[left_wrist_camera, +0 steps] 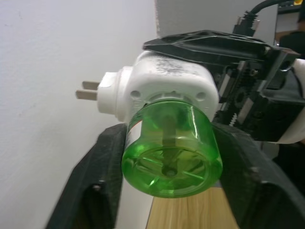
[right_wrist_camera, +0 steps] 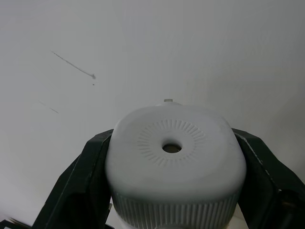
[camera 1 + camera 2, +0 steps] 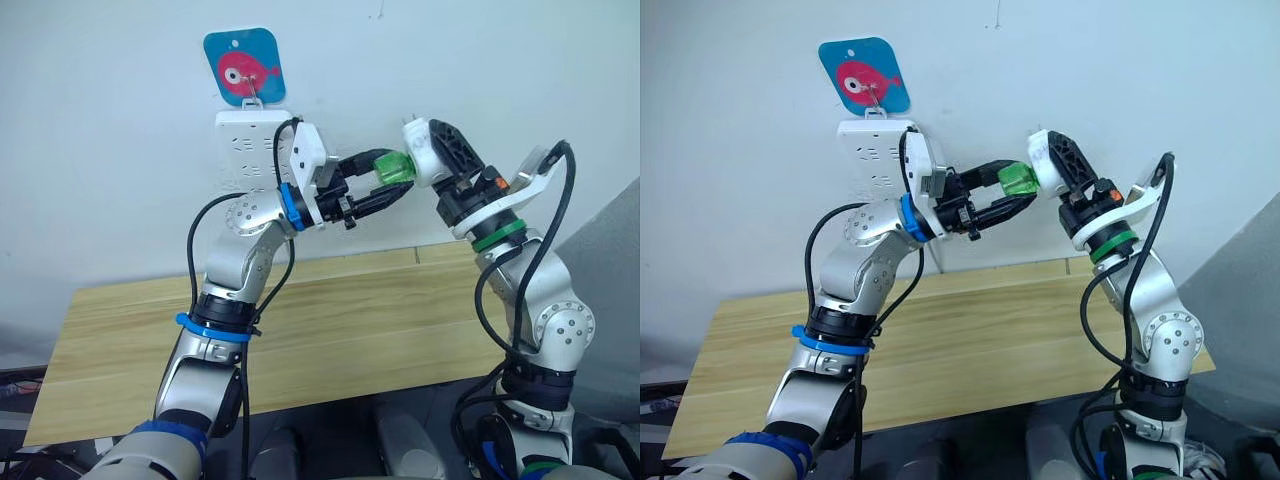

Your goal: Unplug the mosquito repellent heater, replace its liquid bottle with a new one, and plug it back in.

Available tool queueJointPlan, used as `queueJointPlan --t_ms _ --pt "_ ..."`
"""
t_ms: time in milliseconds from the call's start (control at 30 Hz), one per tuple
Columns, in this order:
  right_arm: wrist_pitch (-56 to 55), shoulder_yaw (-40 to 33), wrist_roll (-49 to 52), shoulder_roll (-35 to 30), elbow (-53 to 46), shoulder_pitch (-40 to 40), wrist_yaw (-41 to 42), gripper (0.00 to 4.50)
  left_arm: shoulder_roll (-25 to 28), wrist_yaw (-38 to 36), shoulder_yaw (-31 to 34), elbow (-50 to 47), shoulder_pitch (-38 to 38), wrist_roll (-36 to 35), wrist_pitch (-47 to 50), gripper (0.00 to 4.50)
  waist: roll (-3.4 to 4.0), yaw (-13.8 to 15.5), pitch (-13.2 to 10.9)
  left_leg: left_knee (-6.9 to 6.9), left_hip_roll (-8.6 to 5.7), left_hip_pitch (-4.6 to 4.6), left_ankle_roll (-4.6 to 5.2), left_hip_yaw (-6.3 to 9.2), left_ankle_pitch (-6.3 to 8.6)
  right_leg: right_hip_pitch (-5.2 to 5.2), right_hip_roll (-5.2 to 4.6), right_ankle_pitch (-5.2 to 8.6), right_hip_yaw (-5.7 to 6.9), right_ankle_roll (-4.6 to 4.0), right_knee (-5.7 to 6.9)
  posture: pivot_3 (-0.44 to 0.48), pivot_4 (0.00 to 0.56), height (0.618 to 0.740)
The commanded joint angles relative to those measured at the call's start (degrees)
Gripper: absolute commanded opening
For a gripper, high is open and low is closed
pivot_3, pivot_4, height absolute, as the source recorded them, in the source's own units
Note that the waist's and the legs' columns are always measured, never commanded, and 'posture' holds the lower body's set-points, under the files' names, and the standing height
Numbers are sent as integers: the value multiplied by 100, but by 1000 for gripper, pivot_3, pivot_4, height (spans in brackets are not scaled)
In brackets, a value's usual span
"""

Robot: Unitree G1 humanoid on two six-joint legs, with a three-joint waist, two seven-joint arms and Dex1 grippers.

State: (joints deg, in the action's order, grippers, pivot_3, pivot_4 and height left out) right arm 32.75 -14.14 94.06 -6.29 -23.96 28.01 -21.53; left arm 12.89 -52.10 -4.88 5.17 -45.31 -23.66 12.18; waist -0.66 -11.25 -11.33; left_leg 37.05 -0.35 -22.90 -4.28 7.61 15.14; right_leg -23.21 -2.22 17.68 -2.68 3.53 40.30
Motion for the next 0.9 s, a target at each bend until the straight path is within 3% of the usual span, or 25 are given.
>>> queueJointPlan --t_ms 33,200,333,467,733,867,900 --pt "-103 108 176 -47 -361 -27 1 2973 -53 74 98 -82 -162 -20 -135 2248 0 1 0 0 0 0 0 1 0 0 0 0 0 0 0 -201 169 734" --pt "-142 190 218 -125 -388 -83 -63 2973 -19 54 104 -95 -119 -2 -140 2248 0 0 0 0 1 1 0 0 0 0 1 0 0 0 0 -199 169 734" --pt "-260 135 241 -213 -452 -158 -50 4442 80 38 145 -101 -82 18 -146 2248 0 0 0 -1 1 1 0 1 0 0 1 0 0 0 -1 -194 169 734" --pt "-254 -81 409 -604 -448 -334 -136 4500 307 -121 156 -215 55 -60 -19 2248 0 13 0 0 0 0 0 0 0 1 1 0 -1 0 -2 -183 172 734" --pt "749 -635 872 -2657 169 -1006 782 4500 1001 -776 83 -734 662 -264 330 2248 1 54 -1 -2 2 -1 15 2 7 6 3 0 0 0 -11 -157 177 734" --pt "1600 -355 -91 -3788 647 -1183 2415 4500 1301 -1140 89 -933 1058 -90 -93 2248 3 112 0 -2 2 3 22 -5 10 10 5 0 -3 0 -18 -140 182 734" --pt "2046 -221 77 -4032 884 -1110 2851 4500 1349 -1175 96 -1005 1148 -105 -115 2248 3 120 0 -3 2 5 23 -7 10 10 6 0 -5 0 -19 -136 183 734"
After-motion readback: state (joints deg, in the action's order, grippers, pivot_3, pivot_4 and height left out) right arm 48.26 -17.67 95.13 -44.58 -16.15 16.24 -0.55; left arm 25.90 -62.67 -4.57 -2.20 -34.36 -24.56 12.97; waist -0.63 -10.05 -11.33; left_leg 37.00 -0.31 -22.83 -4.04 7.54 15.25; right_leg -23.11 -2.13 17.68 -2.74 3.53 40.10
